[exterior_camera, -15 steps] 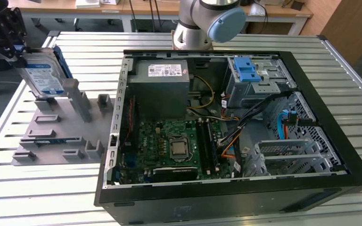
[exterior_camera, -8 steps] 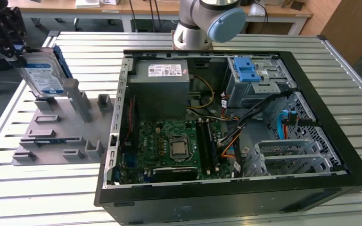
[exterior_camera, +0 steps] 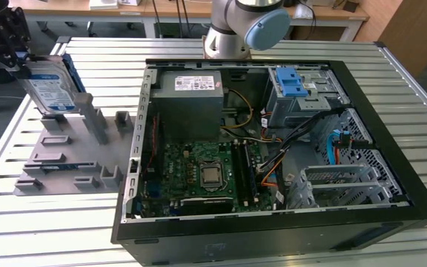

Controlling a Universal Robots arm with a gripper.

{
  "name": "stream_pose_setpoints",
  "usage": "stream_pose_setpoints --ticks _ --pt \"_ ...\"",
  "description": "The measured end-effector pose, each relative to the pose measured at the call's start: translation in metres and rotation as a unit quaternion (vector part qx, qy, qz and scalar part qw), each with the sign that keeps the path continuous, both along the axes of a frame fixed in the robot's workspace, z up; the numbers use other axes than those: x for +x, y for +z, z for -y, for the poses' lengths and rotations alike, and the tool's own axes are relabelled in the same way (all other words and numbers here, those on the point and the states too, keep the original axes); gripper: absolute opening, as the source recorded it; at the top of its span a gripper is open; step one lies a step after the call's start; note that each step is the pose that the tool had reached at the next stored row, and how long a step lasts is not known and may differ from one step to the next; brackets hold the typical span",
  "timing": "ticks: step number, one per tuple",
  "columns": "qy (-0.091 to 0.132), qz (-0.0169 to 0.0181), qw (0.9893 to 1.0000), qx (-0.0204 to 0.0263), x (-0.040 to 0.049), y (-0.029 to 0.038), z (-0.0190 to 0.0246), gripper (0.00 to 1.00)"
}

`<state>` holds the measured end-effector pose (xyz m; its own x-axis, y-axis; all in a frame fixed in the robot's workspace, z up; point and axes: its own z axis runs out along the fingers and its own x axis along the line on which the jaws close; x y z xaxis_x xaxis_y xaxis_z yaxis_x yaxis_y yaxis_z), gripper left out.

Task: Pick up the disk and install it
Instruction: 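Pick up the disk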

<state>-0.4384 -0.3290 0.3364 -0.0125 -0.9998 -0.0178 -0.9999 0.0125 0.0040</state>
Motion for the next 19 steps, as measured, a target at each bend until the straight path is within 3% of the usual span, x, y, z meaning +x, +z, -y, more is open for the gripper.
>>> stream_pose_setpoints --ticks 19 --pt "0.0 0.0 1.0 0.0 0.0 0.0041 0.0 0.36"
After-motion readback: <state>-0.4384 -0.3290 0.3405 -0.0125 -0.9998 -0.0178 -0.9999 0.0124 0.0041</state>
